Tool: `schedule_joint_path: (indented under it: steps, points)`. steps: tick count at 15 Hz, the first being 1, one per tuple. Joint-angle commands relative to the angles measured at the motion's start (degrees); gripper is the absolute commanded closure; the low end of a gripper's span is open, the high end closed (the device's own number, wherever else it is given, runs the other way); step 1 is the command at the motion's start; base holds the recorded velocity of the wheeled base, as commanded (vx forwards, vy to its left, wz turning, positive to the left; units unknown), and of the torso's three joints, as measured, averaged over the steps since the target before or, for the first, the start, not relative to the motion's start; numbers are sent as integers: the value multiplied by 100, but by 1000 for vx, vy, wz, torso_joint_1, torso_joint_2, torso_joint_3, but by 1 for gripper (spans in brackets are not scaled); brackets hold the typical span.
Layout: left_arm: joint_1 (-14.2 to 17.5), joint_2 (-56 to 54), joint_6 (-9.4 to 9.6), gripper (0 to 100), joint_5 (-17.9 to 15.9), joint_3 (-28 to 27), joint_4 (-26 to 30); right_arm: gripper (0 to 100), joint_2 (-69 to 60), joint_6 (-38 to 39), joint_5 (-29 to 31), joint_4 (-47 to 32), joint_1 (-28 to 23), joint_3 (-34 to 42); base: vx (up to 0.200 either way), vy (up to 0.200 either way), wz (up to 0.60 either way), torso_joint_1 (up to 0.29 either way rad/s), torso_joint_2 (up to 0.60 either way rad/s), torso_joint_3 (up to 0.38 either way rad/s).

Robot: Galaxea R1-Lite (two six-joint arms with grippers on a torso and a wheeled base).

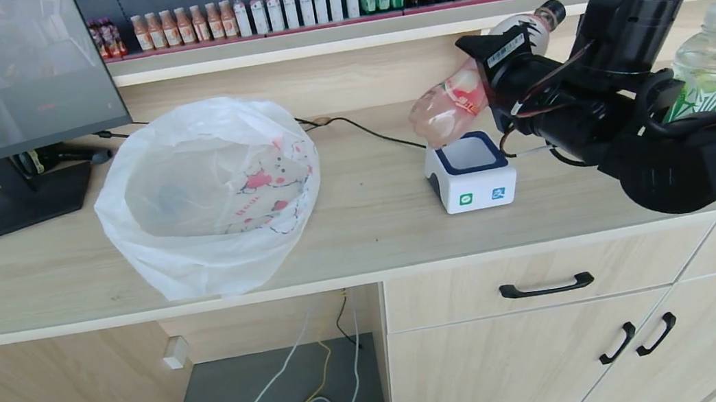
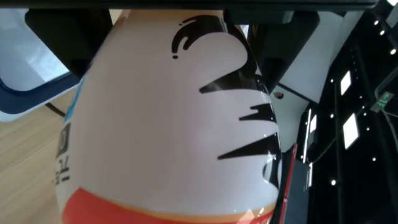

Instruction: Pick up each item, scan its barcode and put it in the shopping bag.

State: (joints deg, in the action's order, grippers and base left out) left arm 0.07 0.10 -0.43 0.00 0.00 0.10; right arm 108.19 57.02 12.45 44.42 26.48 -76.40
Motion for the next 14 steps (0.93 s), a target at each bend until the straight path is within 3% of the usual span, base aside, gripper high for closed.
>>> schedule_joint_path:
  steps: [1,14]
  points:
    - [1,-1,-1,0,0,0,-1,100,158,99,39,5,-29,29,0,0,0,0,0,0]
    - [1,-1,-1,0,0,0,-1,100,369,583,170,5,-363,46,0,0,0,0,0,0]
